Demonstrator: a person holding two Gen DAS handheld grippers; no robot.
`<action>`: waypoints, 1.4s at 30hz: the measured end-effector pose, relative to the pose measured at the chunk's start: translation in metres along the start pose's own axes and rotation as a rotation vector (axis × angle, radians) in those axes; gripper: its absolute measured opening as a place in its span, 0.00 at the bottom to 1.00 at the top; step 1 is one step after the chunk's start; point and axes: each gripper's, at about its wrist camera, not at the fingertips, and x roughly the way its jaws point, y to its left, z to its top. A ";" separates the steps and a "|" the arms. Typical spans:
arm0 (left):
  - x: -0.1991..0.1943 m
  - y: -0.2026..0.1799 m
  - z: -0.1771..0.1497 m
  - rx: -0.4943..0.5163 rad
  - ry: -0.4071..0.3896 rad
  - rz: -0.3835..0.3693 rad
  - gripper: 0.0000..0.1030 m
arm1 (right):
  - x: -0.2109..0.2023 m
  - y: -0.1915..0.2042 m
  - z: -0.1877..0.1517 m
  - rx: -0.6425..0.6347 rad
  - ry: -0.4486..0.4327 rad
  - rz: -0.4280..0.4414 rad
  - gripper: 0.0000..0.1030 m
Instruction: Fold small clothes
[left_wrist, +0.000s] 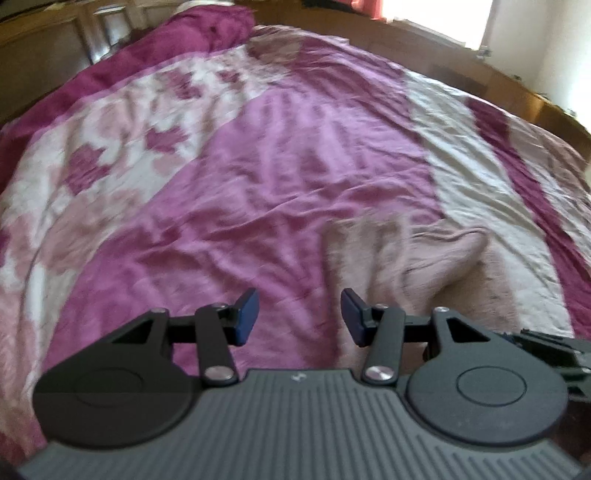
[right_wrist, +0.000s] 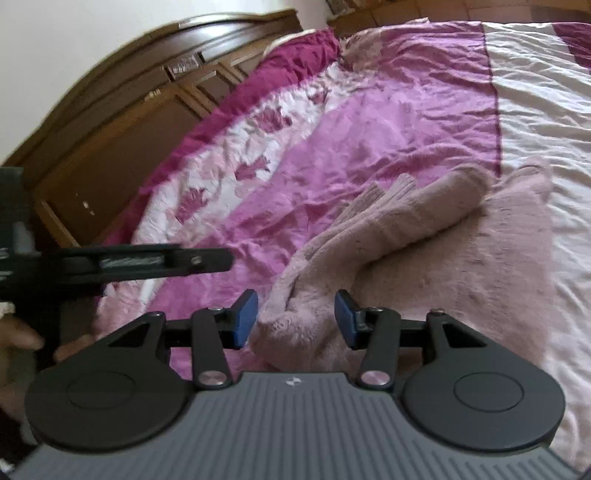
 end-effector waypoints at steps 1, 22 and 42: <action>0.001 -0.008 0.002 0.023 -0.003 -0.017 0.50 | -0.010 -0.003 0.001 0.009 -0.013 -0.005 0.54; 0.086 -0.102 -0.006 0.264 -0.013 -0.032 0.60 | -0.058 -0.111 -0.016 0.309 -0.184 -0.258 0.63; 0.105 -0.011 0.003 -0.192 -0.003 -0.113 0.32 | -0.027 -0.085 -0.021 0.137 -0.174 -0.212 0.65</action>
